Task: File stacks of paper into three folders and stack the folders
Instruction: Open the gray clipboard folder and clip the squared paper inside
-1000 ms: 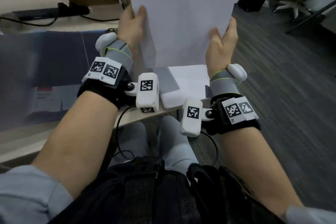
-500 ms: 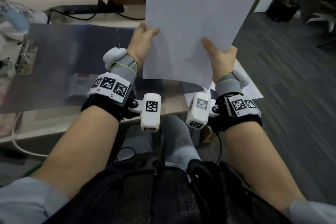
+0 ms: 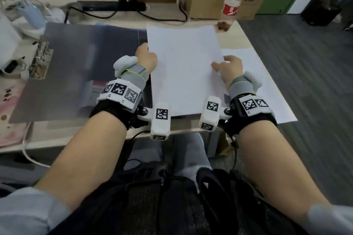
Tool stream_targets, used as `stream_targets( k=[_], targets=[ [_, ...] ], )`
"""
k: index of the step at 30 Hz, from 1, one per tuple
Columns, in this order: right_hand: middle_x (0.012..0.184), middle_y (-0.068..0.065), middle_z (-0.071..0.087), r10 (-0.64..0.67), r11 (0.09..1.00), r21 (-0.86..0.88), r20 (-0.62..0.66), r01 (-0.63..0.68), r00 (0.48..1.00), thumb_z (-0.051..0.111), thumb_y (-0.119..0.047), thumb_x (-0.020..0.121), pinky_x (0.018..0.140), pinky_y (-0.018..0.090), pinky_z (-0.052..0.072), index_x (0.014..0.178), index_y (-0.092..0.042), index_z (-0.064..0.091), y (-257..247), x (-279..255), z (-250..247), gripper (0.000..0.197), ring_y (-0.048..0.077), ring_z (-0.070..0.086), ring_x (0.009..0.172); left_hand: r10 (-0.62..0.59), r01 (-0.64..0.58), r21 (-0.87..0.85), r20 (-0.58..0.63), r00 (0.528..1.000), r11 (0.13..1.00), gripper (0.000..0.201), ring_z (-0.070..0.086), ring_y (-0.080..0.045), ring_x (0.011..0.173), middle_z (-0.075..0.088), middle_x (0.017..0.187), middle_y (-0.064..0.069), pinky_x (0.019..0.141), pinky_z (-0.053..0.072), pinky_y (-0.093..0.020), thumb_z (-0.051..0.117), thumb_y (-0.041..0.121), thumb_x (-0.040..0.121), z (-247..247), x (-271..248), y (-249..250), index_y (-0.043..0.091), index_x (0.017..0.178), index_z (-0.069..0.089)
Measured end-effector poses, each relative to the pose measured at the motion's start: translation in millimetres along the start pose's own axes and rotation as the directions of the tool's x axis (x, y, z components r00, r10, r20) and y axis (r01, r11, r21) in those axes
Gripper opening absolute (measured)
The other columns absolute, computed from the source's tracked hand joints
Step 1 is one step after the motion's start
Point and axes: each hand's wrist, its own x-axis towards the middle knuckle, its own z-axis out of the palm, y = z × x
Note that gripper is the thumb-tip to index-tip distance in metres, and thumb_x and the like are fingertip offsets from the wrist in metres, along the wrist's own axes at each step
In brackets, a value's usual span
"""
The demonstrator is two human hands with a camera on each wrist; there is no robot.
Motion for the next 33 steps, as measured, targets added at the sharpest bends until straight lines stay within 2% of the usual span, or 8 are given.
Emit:
stream_targets(
  k=[4, 7, 16, 21, 25, 27, 30, 33],
  targets=[
    [0.101, 0.008, 0.054, 0.044, 0.999, -0.03, -0.024, -0.044, 0.999, 0.056, -0.005, 0.086, 0.061, 0.025, 0.041, 0.127, -0.014, 0.055, 15, 7, 14, 0.041, 0.02, 0.051, 0.071, -0.08, 0.08, 0.037, 0.015, 0.997, 0.996, 0.022, 0.046, -0.025, 0.08, 0.052, 0.092, -0.011, 0.071, 0.04, -0.032, 0.035, -0.001, 0.084, 2, 9, -18, 0.007, 0.092, 0.054],
    [0.096, 0.008, 0.055, 0.056, 0.998, -0.028, -0.035, -0.057, 0.998, 0.055, -0.004, 0.086, 0.055, 0.021, 0.038, 0.126, -0.017, 0.057, 17, 7, 18, 0.043, 0.012, 0.043, 0.058, -0.127, 0.126, 0.059, 0.006, 0.992, 0.99, 0.023, 0.033, -0.022, 0.082, 0.04, 0.082, -0.009, 0.067, 0.033, -0.027, 0.035, 0.0, 0.087, 2, 14, -19, 0.012, 0.069, 0.037],
    [0.117, 0.01, 0.065, 0.09, 0.996, -0.02, -0.022, -0.09, 0.996, 0.055, -0.008, 0.087, 0.077, 0.027, 0.045, 0.131, -0.02, 0.055, 6, 18, 27, 0.046, 0.022, 0.054, 0.085, -0.137, 0.135, 0.107, 0.01, 0.991, 0.985, 0.018, 0.03, -0.022, 0.075, 0.035, 0.08, -0.007, 0.069, 0.03, -0.03, 0.037, -0.001, 0.078, -5, 34, -17, 0.011, 0.065, 0.03],
    [0.121, 0.009, 0.063, 0.072, 0.994, -0.084, -0.018, -0.073, 0.997, 0.054, -0.009, 0.088, 0.088, 0.028, 0.048, 0.131, -0.019, 0.055, 5, 27, 30, 0.045, 0.023, 0.056, 0.092, -0.182, 0.17, 0.218, 0.034, 0.983, 0.961, 0.015, 0.021, -0.018, 0.062, 0.025, 0.07, -0.002, 0.054, 0.018, -0.025, 0.037, -0.002, 0.082, -11, 38, -10, 0.007, 0.074, 0.03],
    [0.129, 0.009, 0.058, 0.086, 0.97, -0.225, -0.022, -0.089, 0.996, 0.052, -0.012, 0.09, 0.086, 0.025, 0.045, 0.134, -0.019, 0.051, 5, 35, 31, 0.045, 0.027, 0.058, 0.111, -0.118, 0.107, 0.394, 0.004, 0.993, 0.913, 0.023, 0.033, -0.022, 0.06, 0.035, 0.065, -0.004, 0.054, 0.031, -0.022, 0.043, -0.002, 0.081, -14, 39, -5, 0.007, 0.063, 0.032],
    [0.131, 0.01, 0.056, 0.078, 0.947, -0.313, -0.011, -0.078, 0.997, 0.05, -0.01, 0.09, 0.087, 0.026, 0.047, 0.135, -0.018, 0.049, 3, 36, 32, 0.046, 0.029, 0.058, 0.112, -0.112, 0.094, 0.415, 0.019, 0.994, 0.905, 0.023, 0.05, -0.026, 0.067, 0.051, 0.076, -0.009, 0.071, 0.053, -0.031, 0.045, -0.002, 0.08, -16, 40, -2, 0.009, 0.061, 0.038],
    [0.128, 0.016, 0.056, 0.047, 0.887, -0.46, 0.016, -0.034, 0.999, 0.046, -0.004, 0.09, 0.094, 0.036, 0.049, 0.129, -0.006, 0.053, -2, 38, 35, 0.04, 0.035, 0.057, 0.112, -0.106, 0.073, 0.476, 0.044, 0.993, 0.876, 0.02, 0.065, -0.035, 0.086, 0.062, 0.089, -0.014, 0.087, 0.055, -0.046, 0.046, -0.002, 0.079, -18, 37, 3, 0.009, 0.062, 0.043],
    [0.116, 0.015, 0.06, 0.037, 0.773, -0.634, 0.066, 0.013, 0.997, 0.044, -0.005, 0.091, 0.084, 0.033, 0.048, 0.12, -0.004, 0.055, -6, 40, 38, 0.031, 0.035, 0.056, 0.102, -0.091, 0.049, 0.556, 0.047, 0.995, 0.83, 0.024, 0.067, -0.038, 0.089, 0.059, 0.081, -0.013, 0.085, 0.055, -0.041, 0.047, -0.002, 0.079, -18, 36, 7, 0.009, 0.059, 0.039]
  ],
)
